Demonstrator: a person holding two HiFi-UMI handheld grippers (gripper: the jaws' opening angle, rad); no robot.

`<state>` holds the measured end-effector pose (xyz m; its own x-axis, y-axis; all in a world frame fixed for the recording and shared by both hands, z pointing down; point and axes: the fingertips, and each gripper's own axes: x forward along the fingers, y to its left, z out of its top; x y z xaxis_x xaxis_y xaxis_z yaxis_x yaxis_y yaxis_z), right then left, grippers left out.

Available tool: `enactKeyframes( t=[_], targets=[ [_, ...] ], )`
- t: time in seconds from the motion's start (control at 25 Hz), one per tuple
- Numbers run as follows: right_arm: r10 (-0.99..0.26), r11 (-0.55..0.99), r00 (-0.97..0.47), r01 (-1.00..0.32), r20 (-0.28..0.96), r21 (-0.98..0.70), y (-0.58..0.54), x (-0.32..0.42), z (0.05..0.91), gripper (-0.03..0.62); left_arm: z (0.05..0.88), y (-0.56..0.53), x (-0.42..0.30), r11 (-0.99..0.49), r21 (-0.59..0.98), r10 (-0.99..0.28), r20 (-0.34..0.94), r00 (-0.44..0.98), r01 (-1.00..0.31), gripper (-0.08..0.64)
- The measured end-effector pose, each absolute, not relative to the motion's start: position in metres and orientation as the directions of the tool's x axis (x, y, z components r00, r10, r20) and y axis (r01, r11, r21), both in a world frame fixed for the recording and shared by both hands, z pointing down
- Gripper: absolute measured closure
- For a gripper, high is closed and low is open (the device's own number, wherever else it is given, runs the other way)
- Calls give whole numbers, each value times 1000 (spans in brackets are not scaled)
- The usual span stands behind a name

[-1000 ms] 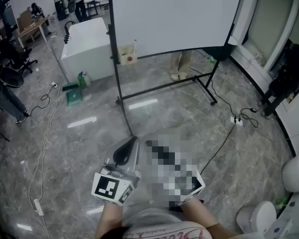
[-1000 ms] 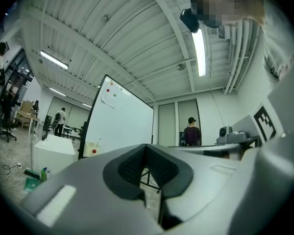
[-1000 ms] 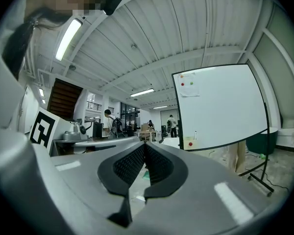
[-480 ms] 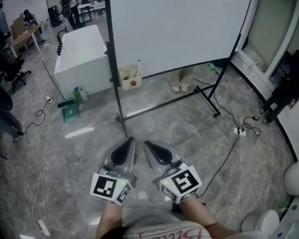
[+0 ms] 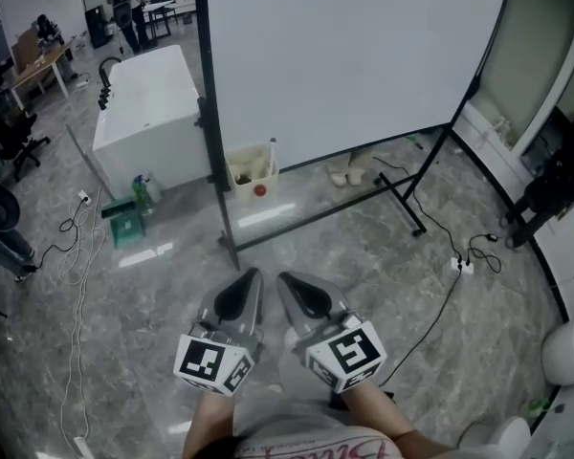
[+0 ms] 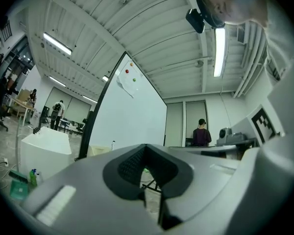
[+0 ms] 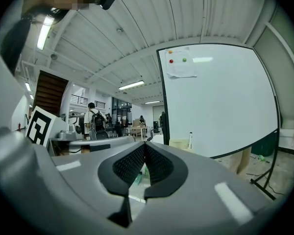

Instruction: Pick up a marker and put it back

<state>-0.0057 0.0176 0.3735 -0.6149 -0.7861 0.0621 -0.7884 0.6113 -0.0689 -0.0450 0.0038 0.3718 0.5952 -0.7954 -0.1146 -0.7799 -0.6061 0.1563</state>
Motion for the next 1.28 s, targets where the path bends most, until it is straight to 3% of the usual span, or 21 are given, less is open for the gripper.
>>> enactKeyframes(
  t=[0.56, 0.92, 1.28],
  targets=[
    [-725, 683, -683, -730, 83, -37, -163, 14, 366, 594, 357, -160, -26, -526, 137, -850, -116, 513, -840, 560],
    [-693, 691, -687, -719, 220, -70, -249, 16, 408, 485, 362, -222, -32, -469, 143, -883, -104, 458, -871, 560],
    [-669, 674, -698, -714, 256, -187, -293, 2, 432, 483, 368, -253, -47, -464, 149, -886, -81, 457, -873, 560]
  ],
)
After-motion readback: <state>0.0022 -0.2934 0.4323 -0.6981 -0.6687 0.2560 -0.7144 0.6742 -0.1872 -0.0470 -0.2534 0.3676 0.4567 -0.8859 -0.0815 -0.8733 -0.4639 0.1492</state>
